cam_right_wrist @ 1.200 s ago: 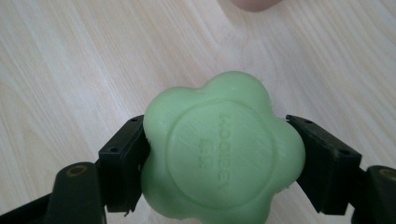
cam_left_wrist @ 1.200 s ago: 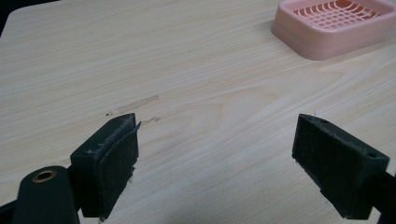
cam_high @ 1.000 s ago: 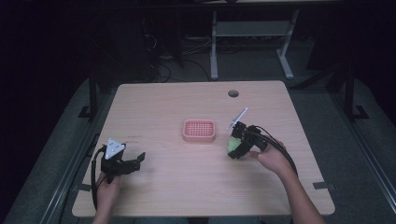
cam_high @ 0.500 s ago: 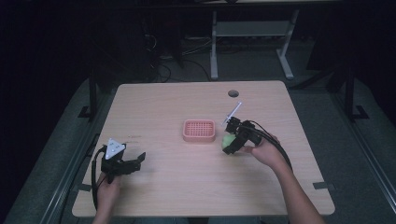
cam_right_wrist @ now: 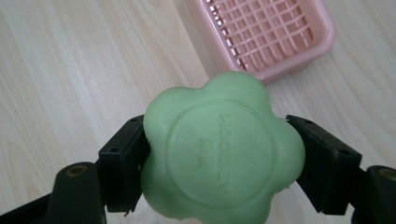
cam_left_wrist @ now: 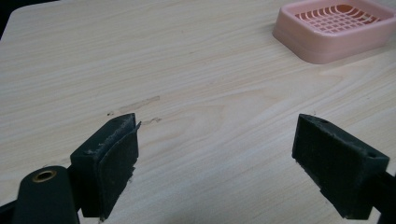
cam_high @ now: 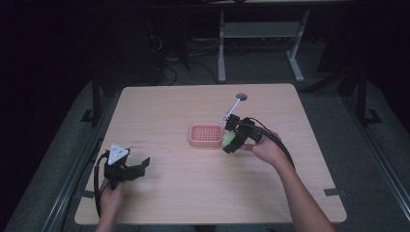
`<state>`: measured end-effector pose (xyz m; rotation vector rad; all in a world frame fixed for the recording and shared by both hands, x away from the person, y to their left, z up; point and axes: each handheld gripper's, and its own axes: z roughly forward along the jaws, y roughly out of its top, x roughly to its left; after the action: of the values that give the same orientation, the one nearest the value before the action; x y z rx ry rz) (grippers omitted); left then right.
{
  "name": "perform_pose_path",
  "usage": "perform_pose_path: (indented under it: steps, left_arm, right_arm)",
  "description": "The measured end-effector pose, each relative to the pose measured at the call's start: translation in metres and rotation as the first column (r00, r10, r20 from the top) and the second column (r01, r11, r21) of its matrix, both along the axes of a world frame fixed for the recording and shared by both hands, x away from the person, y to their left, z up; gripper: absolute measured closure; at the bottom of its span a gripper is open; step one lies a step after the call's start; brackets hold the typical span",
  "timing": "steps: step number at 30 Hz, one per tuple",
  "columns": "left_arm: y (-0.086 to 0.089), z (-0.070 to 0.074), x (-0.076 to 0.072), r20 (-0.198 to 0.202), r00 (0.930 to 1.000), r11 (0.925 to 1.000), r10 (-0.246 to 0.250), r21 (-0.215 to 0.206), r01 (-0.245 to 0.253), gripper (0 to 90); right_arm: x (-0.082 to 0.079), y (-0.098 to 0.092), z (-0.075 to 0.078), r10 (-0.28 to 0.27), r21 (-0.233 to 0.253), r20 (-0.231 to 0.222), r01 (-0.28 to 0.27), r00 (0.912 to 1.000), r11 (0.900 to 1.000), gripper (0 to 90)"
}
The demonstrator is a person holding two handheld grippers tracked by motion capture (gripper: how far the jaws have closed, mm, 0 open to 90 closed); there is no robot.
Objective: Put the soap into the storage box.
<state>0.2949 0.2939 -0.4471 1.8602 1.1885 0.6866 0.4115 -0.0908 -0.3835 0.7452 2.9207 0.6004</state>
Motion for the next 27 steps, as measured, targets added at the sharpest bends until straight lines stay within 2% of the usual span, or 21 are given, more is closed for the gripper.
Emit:
perform_pose_path:
  steps: [11, 13, 23, 27]
  left_arm:
    - [0.000, 0.000, 0.000, 0.000, 1.0000, 1.0000, -0.001, -0.001, 0.001, 14.2]
    - [0.000, 0.000, 0.000, 0.001, 1.0000, 1.0000, -0.002, -0.002, 0.002, 14.2]
    - [0.001, 0.000, 0.000, 0.005, 1.0000, 1.0000, 0.001, -0.007, -0.001, 14.2]
    - [0.001, 0.000, 0.001, 0.005, 1.0000, 0.9999, 0.002, -0.010, -0.002, 14.2]
  right_arm:
    - [0.012, 0.015, 0.007, 0.015, 0.013, 0.005, -0.015, 0.9999, 1.000, 25.6]
    - [0.014, 0.019, 0.008, 0.022, -0.001, 0.012, -0.022, 0.9997, 1.000, 25.6]
    - [0.028, 0.036, 0.015, 0.026, -0.005, 0.007, -0.026, 0.9996, 1.000, 25.6]
    - [0.035, 0.041, 0.017, 0.029, 0.017, -0.001, -0.029, 0.9996, 0.999, 25.5]
